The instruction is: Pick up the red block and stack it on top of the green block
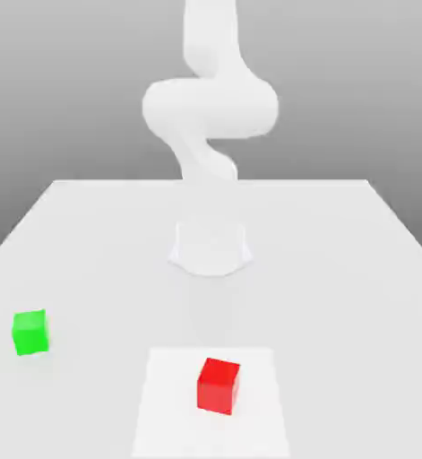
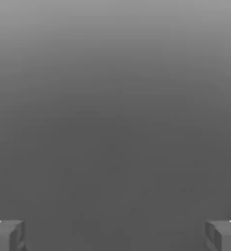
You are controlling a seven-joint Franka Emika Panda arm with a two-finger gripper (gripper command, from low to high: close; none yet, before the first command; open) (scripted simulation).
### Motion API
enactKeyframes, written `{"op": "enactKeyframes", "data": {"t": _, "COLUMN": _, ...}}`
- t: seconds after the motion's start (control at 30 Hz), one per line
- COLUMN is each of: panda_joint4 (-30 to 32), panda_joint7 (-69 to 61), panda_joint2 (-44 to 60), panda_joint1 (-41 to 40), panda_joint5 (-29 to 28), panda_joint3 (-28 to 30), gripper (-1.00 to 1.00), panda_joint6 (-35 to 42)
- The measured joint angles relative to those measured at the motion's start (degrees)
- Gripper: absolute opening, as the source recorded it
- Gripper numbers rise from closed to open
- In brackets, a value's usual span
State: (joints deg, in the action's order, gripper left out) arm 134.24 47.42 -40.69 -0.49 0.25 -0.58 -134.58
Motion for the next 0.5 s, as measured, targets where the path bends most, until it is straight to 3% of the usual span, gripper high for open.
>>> {"op": "enactKeyframes", "data": {"t": 0.5, "panda_joint4": 15.0, "panda_joint7": 10.9, "panda_joint2": 31.6, "panda_joint1": -2.1, "panda_joint5": -0.1, "panda_joint3": -3.2, "gripper": 0.00, "panda_joint6": -17.1}}
